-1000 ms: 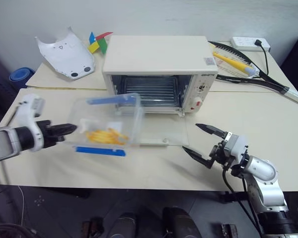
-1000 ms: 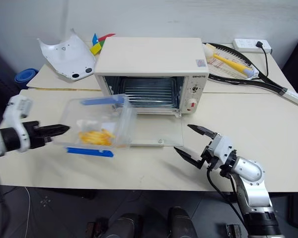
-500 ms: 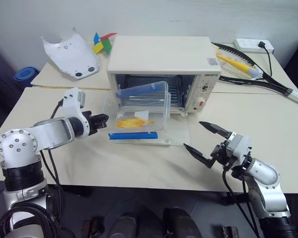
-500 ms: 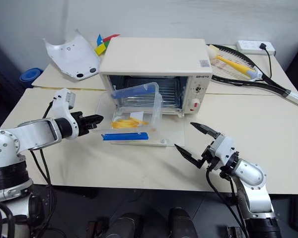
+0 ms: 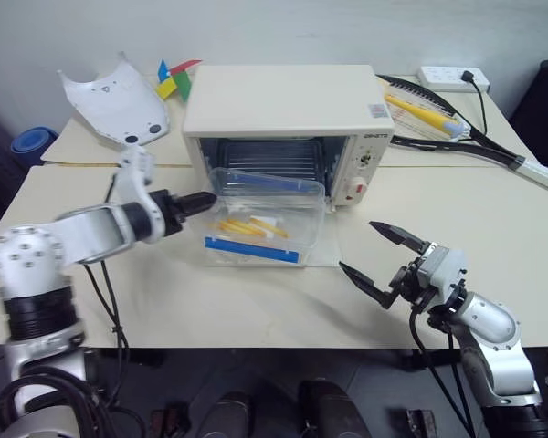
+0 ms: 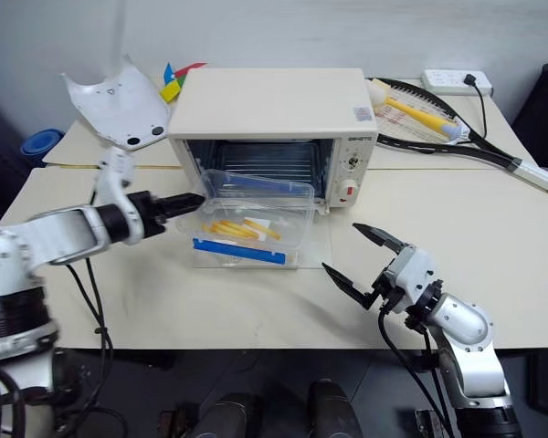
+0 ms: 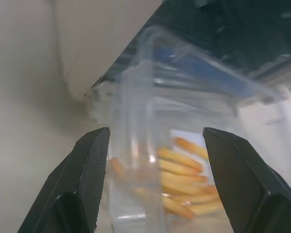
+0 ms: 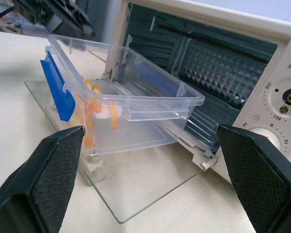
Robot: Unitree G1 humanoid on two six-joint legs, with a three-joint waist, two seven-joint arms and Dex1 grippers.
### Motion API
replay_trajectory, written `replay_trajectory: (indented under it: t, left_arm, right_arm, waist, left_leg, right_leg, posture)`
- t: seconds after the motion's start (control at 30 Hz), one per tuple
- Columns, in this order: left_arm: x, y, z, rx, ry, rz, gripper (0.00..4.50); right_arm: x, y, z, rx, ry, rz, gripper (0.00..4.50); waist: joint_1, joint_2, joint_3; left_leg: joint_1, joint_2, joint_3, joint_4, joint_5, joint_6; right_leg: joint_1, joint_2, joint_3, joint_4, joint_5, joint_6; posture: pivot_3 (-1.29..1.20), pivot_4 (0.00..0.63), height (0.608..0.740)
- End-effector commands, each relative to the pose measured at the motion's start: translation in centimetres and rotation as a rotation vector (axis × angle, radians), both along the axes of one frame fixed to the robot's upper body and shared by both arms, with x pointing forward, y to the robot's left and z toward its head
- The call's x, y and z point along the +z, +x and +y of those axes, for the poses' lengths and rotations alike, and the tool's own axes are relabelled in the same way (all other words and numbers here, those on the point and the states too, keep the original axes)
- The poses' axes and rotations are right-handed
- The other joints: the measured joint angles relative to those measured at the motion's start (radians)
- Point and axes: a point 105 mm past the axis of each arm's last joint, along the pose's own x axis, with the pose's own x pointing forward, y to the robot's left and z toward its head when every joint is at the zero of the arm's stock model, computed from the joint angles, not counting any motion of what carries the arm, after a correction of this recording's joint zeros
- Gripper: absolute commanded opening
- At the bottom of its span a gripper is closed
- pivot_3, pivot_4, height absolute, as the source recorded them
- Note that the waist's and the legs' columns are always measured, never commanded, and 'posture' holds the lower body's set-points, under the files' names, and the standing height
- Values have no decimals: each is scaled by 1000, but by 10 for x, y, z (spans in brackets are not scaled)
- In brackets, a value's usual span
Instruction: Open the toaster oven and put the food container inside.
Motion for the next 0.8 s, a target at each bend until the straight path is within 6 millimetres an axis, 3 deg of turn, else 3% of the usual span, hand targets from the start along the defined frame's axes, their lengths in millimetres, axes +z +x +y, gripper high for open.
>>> replay_trajectory:
  t: [0.03, 0.1, 0.2, 0.3, 0.43, 0.57, 0.67, 0.8]
  left_arm:
    - [19, -22, 19, -101, 89, -122, 3296]
    - [16, -39, 29, -232, 247, -261, 2892]
    - [-6, -58, 32, -447, 328, -345, 2097]
    - [-31, -69, 21, -598, 362, -357, 1119]
    - [-54, -69, -3, -678, 368, -444, 0]
    - [-64, -46, -19, -592, 389, -519, 0]
    - [-64, -25, -26, -492, 327, -557, 0]
    - [-64, 1, -34, -375, 307, -592, 0]
  right_arm:
    - [16, -13, 13, 99, 6, 29, 4103]
    - [6, -16, 27, 158, -47, 113, 3536]
    - [-12, -18, 48, 204, -119, 186, 2509]
    - [-30, -15, 66, 226, -172, 247, 1455]
    - [-36, 1, 83, 211, -179, 226, 90]
    - [-28, 20, 95, 179, -158, 171, 39]
    - [-9, 48, 93, 106, -94, 133, 39]
    - [-1, 70, 91, 63, -97, 93, 39]
  waist:
    - [-5, 0, 0]
    - [-10, 1, 0]
    - [-3, 4, 0]
    - [12, 4, 1]
    - [23, 4, 1]
    - [24, 3, 1]
    - [20, 3, 1]
    - [6, 2, 1]
  left_leg:
    - [0, 0, 0, -1, 0, 0]
    - [1, 0, 1, -3, 0, 0]
    - [3, 1, 3, -8, 1, -1]
    - [1, 2, 1, -8, 2, -1]
    - [1, 2, 1, -8, 2, 2]
    - [-1, 1, 0, -7, 1, 3]
    - [-4, 1, 0, -6, 1, 3]
    - [-15, 0, 1, 2, 1, 2]
  right_leg:
    - [0, 0, 0, 0, 0, 0]
    - [-1, 0, 1, 0, -1, -1]
    - [0, 0, 1, -3, -2, -4]
    - [2, 0, -1, -9, -2, -4]
    - [4, -1, 0, -12, -1, -3]
    - [2, -1, -1, -11, 0, -1]
    - [-2, -1, -1, -9, 0, -1]
    - [-13, -1, -1, -2, 1, -1]
  posture:
    - [0, 150, 740]
    - [0, 150, 740]
    - [0, 150, 740]
    - [0, 150, 740]
    - [0, 150, 740]
    - [0, 150, 740]
    - [0, 150, 740]
    - [0, 150, 740]
